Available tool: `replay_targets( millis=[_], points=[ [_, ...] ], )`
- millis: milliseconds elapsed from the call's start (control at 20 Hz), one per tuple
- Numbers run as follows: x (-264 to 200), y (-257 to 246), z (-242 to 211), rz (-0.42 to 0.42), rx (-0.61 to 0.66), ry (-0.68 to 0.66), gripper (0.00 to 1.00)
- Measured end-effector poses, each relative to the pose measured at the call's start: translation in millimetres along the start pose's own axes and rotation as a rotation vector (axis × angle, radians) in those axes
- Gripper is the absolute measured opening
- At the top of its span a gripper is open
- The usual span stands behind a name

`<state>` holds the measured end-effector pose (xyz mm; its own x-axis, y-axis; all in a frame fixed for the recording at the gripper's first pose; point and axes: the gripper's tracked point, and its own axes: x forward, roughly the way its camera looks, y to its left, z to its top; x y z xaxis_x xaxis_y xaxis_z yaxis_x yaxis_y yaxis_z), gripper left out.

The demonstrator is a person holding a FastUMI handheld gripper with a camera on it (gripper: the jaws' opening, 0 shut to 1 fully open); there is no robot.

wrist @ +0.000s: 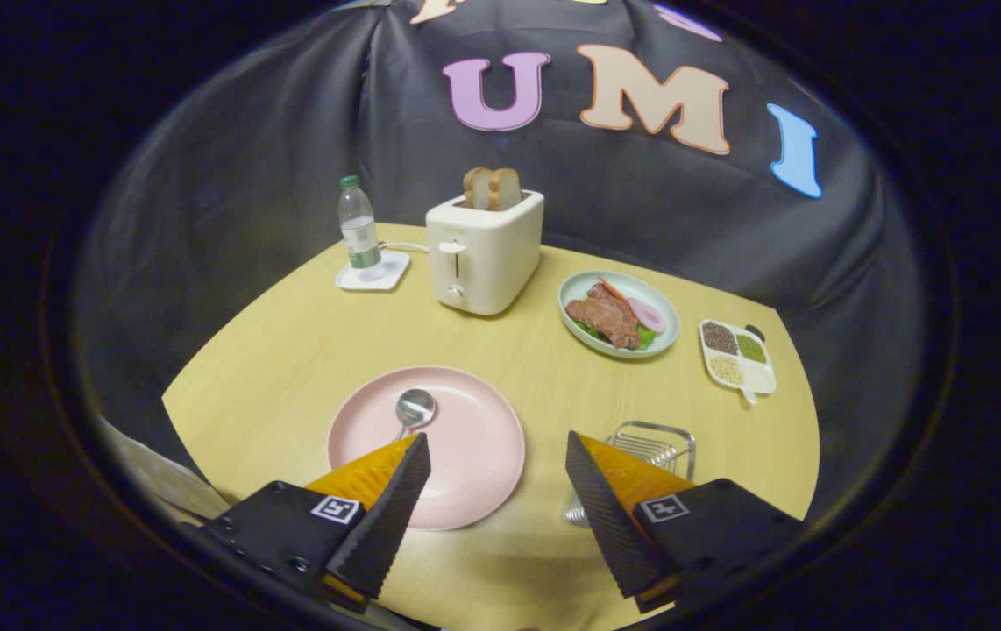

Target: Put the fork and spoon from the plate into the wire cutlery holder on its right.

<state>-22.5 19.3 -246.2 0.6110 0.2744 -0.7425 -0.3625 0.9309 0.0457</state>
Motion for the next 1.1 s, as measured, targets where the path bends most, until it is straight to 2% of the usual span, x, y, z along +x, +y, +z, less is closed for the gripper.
replay_targets(
  millis=[300,450,850,1100],
  points=[
    [23,45,-7,0.011,0.071,-0.083,0.99],
    [38,58,-17,-0.013,0.077,-0.098,0.99],
    [78,73,-52,-0.057,0.048,-0.046,0.99],
    [89,82,-66,-0.052,0.019,-0.009,0.99]
  ],
)
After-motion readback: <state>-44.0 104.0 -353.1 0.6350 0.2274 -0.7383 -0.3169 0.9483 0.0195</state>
